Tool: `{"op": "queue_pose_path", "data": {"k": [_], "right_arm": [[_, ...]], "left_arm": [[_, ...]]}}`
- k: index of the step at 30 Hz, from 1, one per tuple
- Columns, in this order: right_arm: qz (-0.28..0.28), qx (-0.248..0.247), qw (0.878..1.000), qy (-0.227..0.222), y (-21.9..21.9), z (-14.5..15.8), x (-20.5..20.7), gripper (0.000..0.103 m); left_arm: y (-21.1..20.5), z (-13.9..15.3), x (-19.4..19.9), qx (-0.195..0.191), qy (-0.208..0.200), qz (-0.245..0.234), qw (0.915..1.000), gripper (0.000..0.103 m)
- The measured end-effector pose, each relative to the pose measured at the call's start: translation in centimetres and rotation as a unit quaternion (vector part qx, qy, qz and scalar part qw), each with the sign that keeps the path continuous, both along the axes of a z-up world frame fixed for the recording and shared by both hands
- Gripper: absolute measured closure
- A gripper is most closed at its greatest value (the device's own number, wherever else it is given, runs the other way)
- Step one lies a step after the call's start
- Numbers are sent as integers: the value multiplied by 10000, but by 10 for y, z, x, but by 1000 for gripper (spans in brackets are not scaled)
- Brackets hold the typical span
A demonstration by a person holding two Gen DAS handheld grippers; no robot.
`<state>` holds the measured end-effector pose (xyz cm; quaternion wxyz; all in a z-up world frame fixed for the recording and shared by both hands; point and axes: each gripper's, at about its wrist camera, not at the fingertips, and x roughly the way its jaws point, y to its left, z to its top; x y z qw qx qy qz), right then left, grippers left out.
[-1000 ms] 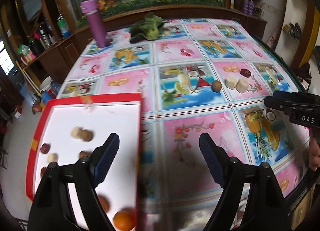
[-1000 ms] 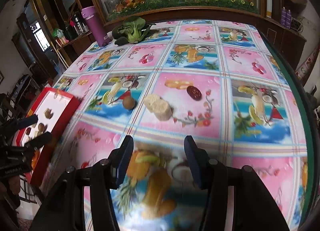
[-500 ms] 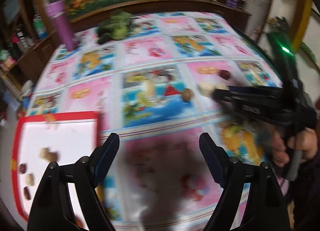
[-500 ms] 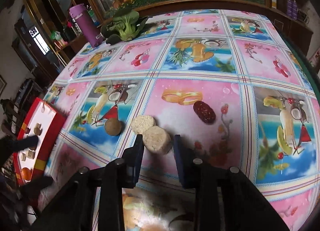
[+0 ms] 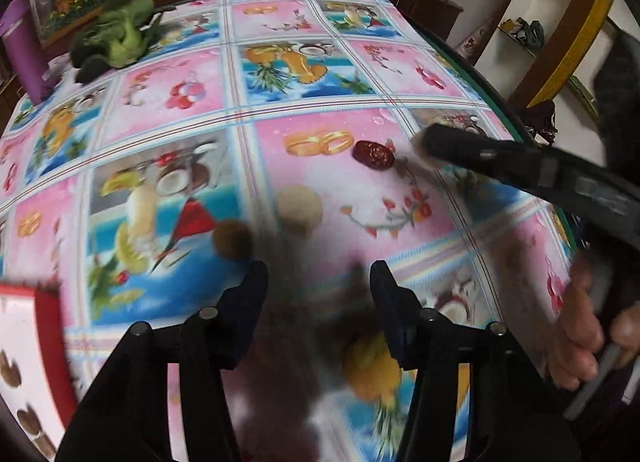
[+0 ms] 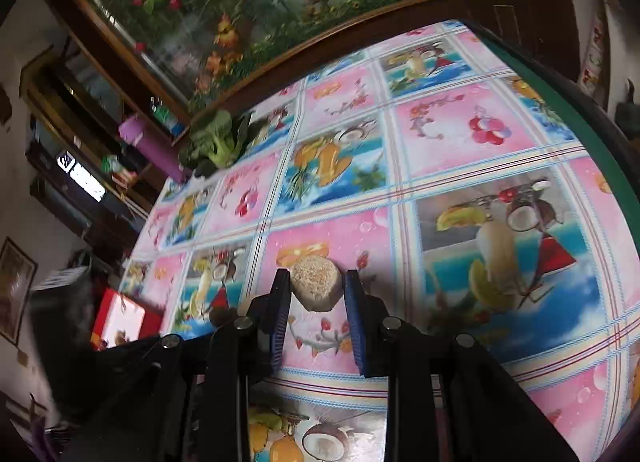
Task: Organize fruits
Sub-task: 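Grasp a pale cube with the left gripper while the right gripper grasps another cube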
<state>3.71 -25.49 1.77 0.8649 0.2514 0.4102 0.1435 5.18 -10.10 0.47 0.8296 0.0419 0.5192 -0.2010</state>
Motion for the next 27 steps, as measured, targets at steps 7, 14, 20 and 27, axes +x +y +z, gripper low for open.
{"op": "queue_pose_path", "data": {"k": [7, 14, 20, 27], "right_arm": [[-54, 245, 9997, -77, -9, 6, -1, 77], [-83, 277, 9995, -113, -11, 8, -1, 77], [-227, 105, 9995, -202, -12, 8, -3, 77], [-22, -144, 9995, -296, 17, 6, -14, 77]], "left_arm": [[-7, -5, 26, 70, -135, 224, 9996, 48], [-18, -7, 24, 212, -375, 34, 9991, 75], [-16, 1, 5, 80, -406, 21, 9991, 75], [16, 43, -57, 80, -976, 190, 9950, 75]]}}
